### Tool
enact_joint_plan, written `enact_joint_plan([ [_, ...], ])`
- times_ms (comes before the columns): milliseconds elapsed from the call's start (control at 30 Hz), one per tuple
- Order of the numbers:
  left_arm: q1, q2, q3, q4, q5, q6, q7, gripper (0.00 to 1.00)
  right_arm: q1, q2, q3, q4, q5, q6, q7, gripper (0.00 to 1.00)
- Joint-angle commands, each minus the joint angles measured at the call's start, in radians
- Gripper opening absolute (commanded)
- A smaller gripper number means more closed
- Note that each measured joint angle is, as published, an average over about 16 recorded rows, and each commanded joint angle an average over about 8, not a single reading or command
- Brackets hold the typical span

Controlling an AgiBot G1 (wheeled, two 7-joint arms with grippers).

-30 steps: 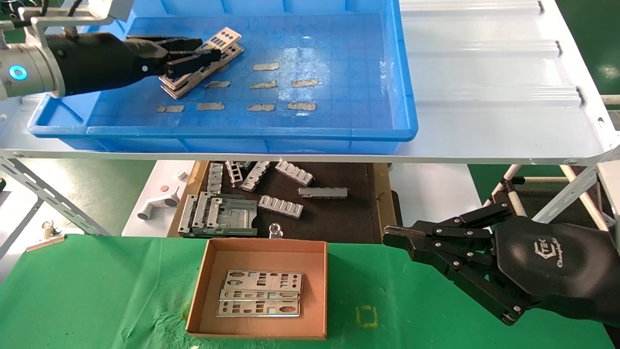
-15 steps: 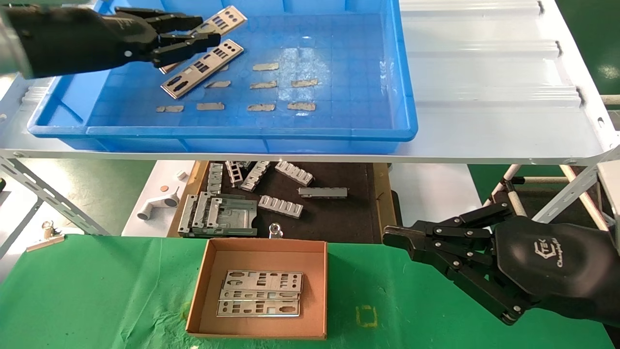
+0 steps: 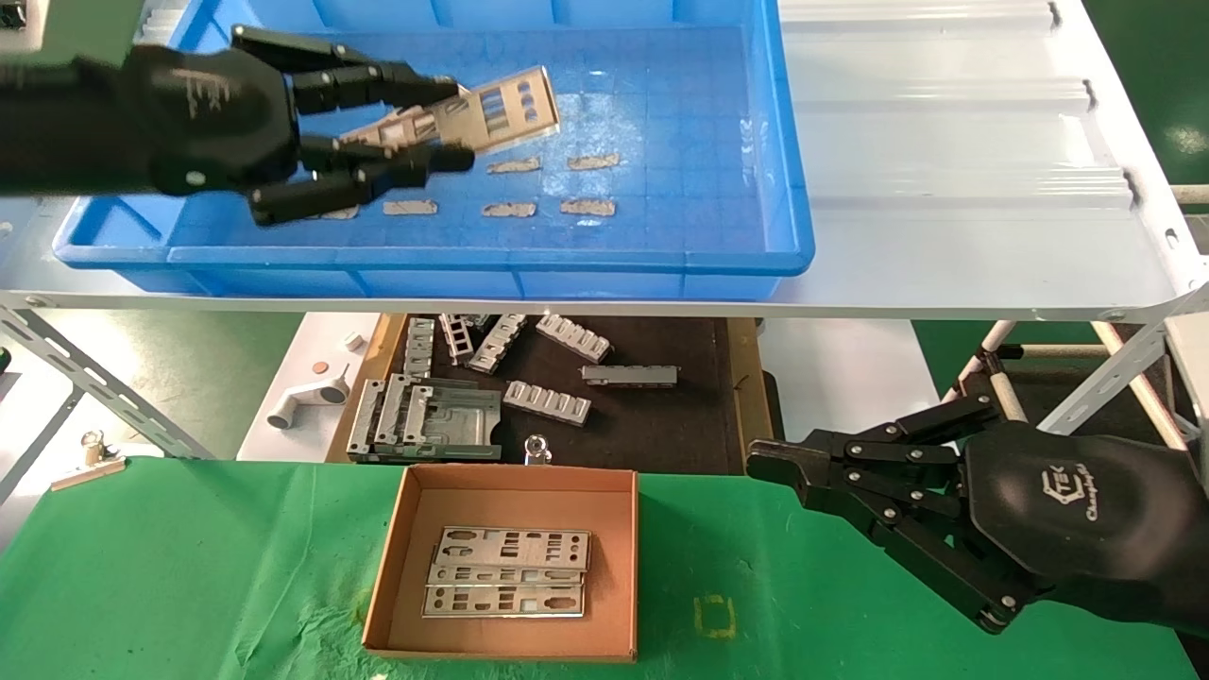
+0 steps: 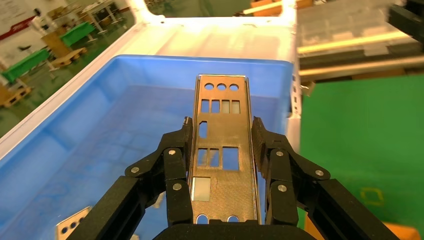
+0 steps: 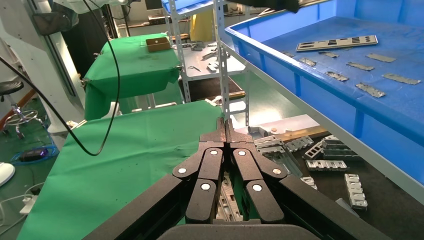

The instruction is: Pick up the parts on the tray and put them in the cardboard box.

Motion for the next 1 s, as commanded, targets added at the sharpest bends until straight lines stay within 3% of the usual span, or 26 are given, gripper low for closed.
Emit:
enact_joint_plan([
  [33,0.027,-0.022,0.018,-0.073,-0.040,0.002,-0.014,0.00,0.000,0.000,0.000,0.000,0.000,0.000,0.000,0.00],
  [267,0.159,-0.155,0.100,-0.390,-0.176,-0.020,-0.087,0.00,0.000,0.000,0.000,0.000,0.000,0.000,0.000,0.00],
  [567,0.378,-0.247,0.143,-0.659,-0.195,-0.146,-0.090,0.00,0.000,0.000,0.000,0.000,0.000,0.000,0.000,0.00],
  [767,0.518,-0.244,0.184,-0.760,-0.139,-0.278,-0.090,0.00,0.000,0.000,0.000,0.000,0.000,0.000,0.000,0.00],
  [1000,0.638,-0.157,0.251,-0.725,-0.029,-0.425,-0.059,0.00,0.000,0.000,0.000,0.000,0.000,0.000,0.000,0.00],
])
